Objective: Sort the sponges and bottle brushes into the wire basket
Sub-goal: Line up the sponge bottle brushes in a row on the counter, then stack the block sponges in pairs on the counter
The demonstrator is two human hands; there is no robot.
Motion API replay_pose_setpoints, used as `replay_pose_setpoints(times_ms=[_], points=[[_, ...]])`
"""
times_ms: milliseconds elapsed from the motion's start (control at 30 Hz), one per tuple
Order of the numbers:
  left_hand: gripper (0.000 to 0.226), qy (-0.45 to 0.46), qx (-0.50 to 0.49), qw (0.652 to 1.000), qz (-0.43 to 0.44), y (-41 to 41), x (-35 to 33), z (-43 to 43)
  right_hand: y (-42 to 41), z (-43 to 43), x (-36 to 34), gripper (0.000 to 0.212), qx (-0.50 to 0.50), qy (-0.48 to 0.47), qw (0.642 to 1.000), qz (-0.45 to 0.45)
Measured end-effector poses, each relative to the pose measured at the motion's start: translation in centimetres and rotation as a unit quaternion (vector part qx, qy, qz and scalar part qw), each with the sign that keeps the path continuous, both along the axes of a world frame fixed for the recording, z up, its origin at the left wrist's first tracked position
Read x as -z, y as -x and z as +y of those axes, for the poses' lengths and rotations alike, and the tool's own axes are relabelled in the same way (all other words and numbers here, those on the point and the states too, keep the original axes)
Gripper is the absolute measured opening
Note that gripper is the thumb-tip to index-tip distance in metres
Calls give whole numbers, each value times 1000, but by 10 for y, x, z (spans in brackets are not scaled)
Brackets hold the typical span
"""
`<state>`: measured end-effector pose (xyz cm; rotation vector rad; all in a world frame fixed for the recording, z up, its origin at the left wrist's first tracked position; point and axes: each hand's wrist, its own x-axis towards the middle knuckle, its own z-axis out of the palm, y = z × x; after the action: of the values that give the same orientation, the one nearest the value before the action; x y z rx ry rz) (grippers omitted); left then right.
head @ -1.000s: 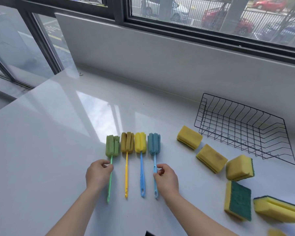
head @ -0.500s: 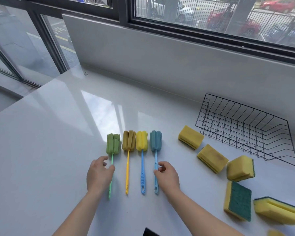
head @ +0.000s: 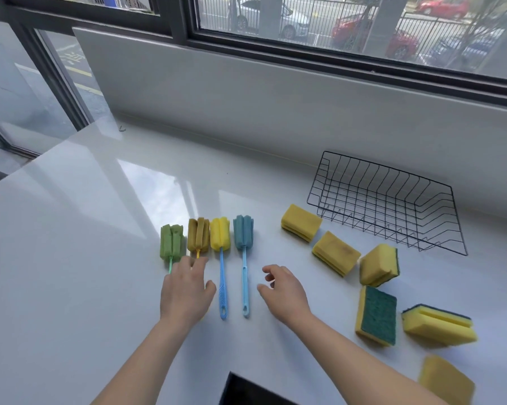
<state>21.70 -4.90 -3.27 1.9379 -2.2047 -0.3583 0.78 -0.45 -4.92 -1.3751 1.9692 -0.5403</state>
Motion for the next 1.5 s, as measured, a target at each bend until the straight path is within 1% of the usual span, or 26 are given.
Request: replay_pose_setpoints(times_ms=[167,333,467,567,633,700,767,867,933,1033,1100,1167,1233,1300,1367,1433,1500], points=[[46,-6,58,998,6,40,-2,13,32,28,-17,39,19,21,1000,0],[46,-13,103,994,36,92,-2,32,78,73,-36,34,57,57,997,7],[44,-30,161,985,51,145,0,56,129,114,-50,29,90,89,991,52],[43,-72,180,978,83,187,3,78,174,141,-57,28,108,95,985,97],[47,-105,194,969,108,214,5,89,204,156,-60,29,133,102,977,129],[56,-131,209,962,119,237,7,99,233,165,-60,35,147,89,972,162],[72,-152,226,956,112,255,9,105,258,168,-58,48,115,35,972,200],[95,-184,241,949,87,272,14,109,281,165,-51,66,36,-49,967,248],[102,-201,239,947,71,278,17,110,289,161,-43,72,-9,-76,960,270],[106,-202,225,951,61,282,20,113,294,155,-31,71,-36,-85,954,286],[103,-186,202,960,58,286,20,115,296,155,-27,64,-37,-82,954,285],[93,-172,181,966,67,291,19,118,296,159,-24,55,-34,-58,962,266],[86,-184,156,965,104,296,19,121,296,162,-22,53,-21,1,972,235],[83,-192,135,963,129,309,17,126,310,170,-16,53,-2,94,970,224],[83,-203,123,961,142,304,16,124,314,171,-9,58,16,136,972,192],[83,-211,122,958,150,298,17,122,321,175,-5,62,32,121,982,141],[82,-221,121,954,165,296,15,122,334,181,-1,59,29,88,991,102]])
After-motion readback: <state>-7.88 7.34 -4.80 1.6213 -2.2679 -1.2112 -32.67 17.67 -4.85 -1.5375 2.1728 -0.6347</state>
